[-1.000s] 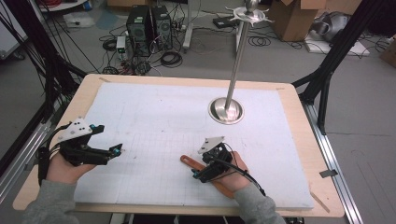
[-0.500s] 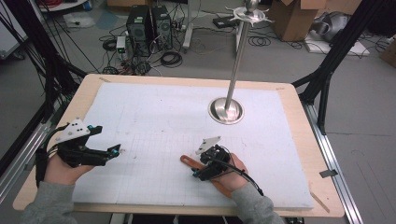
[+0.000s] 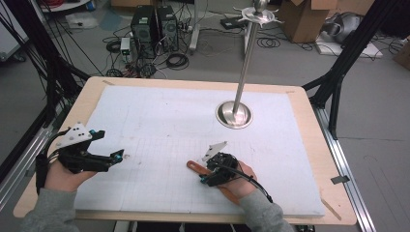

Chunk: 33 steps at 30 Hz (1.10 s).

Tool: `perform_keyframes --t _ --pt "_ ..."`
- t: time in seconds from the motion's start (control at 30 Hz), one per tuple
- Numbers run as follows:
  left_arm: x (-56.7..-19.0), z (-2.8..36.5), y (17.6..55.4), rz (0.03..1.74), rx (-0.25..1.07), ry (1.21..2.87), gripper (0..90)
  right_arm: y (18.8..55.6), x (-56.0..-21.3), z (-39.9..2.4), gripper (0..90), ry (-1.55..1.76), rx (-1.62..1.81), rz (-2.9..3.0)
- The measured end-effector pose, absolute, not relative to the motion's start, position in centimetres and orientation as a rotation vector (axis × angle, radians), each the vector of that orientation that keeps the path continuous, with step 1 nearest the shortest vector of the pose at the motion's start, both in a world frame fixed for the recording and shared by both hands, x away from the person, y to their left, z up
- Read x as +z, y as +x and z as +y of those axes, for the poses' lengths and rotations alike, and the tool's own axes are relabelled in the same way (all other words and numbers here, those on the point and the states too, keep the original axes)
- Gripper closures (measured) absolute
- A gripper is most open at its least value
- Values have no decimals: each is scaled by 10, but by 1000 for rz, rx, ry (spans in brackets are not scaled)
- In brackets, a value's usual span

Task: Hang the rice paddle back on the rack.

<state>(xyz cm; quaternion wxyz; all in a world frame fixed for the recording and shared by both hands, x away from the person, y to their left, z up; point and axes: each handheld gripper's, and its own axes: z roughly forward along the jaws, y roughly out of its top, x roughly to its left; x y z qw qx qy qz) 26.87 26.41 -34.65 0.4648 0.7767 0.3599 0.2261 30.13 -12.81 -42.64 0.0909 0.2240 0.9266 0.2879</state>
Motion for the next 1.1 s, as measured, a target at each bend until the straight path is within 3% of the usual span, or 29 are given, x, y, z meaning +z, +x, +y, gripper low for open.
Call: perform_keyframes --t 0.8,1.1 --pt "-348 266 270 892 554 1909 77 301 -425 -135 632 676 875 2807" --pt "-349 265 270 893 550 1912 77 300 -425 -134 647 662 869 2803"
